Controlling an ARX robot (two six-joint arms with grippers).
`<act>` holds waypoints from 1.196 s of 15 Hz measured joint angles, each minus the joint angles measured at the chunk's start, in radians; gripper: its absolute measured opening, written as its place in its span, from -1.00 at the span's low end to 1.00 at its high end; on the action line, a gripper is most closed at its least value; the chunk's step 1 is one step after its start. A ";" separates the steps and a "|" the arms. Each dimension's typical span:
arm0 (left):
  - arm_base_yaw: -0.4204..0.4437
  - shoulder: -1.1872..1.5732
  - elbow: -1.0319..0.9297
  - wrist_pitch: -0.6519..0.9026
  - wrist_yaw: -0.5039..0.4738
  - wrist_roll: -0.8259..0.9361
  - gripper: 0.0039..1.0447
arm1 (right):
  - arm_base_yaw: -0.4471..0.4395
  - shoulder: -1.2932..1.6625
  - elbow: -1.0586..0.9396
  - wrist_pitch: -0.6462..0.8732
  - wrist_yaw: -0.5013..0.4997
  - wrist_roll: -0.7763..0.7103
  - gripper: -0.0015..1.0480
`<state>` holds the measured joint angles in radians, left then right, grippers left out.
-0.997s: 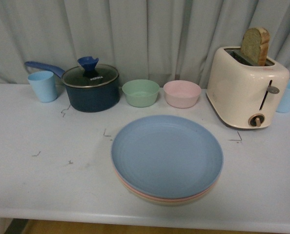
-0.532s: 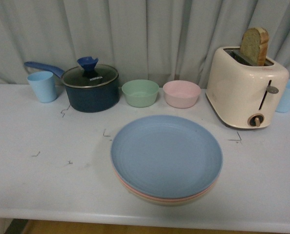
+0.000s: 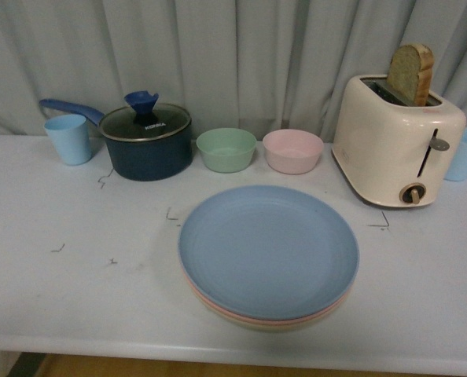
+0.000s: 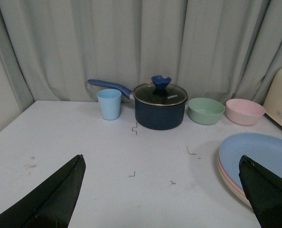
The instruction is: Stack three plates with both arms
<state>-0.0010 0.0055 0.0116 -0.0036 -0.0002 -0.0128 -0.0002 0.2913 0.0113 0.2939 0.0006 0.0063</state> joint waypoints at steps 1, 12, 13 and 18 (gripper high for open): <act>0.000 0.000 0.000 0.000 0.000 0.000 0.88 | 0.000 -0.022 0.000 -0.025 0.000 0.000 -0.96; 0.000 0.000 0.000 0.000 0.000 0.000 0.88 | 0.000 -0.287 0.000 -0.299 0.000 0.000 -0.96; 0.000 0.000 0.000 0.000 0.000 0.000 0.88 | 0.000 -0.287 0.000 -0.298 0.000 0.000 -0.89; 0.000 0.000 0.000 0.000 0.000 0.000 0.88 | 0.000 -0.288 0.000 -0.298 0.000 0.000 0.31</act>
<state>-0.0010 0.0055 0.0116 -0.0032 -0.0002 -0.0128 -0.0002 0.0036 0.0116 -0.0036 0.0002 0.0059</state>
